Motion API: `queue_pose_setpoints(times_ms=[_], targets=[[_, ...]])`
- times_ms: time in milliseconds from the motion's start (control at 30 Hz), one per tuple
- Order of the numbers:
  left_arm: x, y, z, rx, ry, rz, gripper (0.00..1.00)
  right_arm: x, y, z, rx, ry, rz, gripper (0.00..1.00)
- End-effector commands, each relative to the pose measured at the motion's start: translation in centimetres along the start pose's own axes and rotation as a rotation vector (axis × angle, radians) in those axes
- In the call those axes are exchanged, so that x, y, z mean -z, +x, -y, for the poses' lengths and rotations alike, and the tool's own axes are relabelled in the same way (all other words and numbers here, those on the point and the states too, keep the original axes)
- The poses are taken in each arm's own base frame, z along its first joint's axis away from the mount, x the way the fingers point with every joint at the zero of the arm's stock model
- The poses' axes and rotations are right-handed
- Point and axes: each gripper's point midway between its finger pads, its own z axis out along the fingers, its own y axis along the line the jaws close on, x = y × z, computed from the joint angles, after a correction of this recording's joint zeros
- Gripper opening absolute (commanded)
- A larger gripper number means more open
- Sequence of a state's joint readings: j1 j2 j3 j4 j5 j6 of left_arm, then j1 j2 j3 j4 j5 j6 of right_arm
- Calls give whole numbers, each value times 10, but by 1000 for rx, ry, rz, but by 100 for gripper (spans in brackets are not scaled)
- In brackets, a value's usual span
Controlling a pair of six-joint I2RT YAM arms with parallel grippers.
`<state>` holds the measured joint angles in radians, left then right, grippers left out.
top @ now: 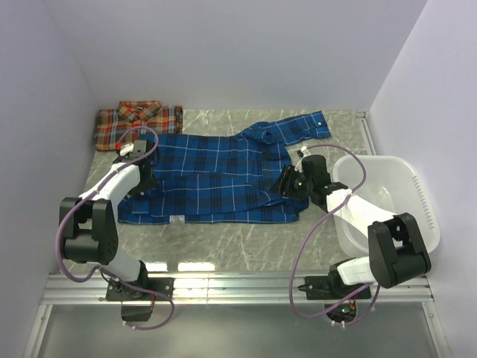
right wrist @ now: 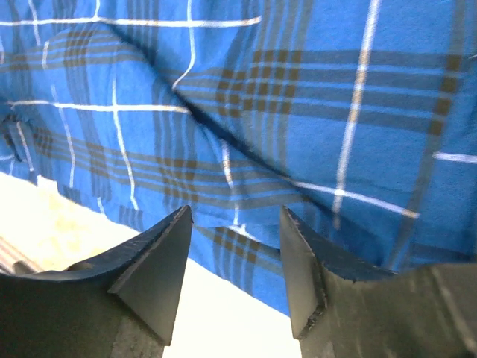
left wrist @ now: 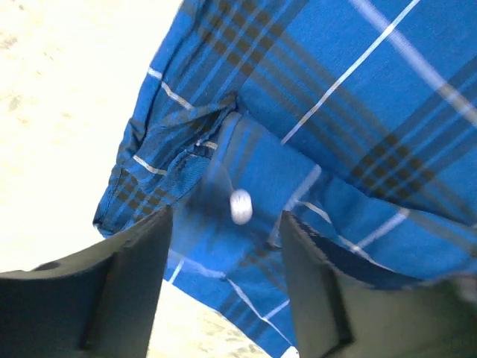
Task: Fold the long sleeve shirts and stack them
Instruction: Fold the shirt
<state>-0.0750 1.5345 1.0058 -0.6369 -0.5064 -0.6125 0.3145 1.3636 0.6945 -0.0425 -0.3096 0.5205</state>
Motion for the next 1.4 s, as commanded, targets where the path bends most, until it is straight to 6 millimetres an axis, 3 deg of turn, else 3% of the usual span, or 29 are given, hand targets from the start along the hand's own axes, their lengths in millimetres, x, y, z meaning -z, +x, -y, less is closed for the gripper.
queue_pose_setpoints(times_ms=[0,133,167,333,433,467,567,700,867,1133,1367], targets=[[33,-45,7,104,66,109,67,7,-13,-30,24,-93,44,59],[81,-65,50,120,272,162,69,10,-16,-34,-37,-87,55,56],[101,-65,75,100,360,161,69,10,-14,-31,-55,-70,50,56],[145,-43,156,56,643,79,70,17,-3,-17,-183,9,49,56],[158,-9,202,-4,765,-9,69,20,10,-12,-267,21,38,56],[156,3,220,-18,785,-40,69,20,12,-12,-283,17,40,56],[145,28,247,-40,803,-106,66,19,22,-3,-347,30,41,56],[125,52,264,-33,812,-170,62,15,34,8,-427,17,36,54],[98,78,264,-25,774,-219,60,11,26,9,-495,-40,87,51],[71,100,259,-36,731,-244,60,7,14,17,-544,-47,160,48],[60,110,256,-45,711,-259,59,-2,14,26,-563,-19,169,43]])
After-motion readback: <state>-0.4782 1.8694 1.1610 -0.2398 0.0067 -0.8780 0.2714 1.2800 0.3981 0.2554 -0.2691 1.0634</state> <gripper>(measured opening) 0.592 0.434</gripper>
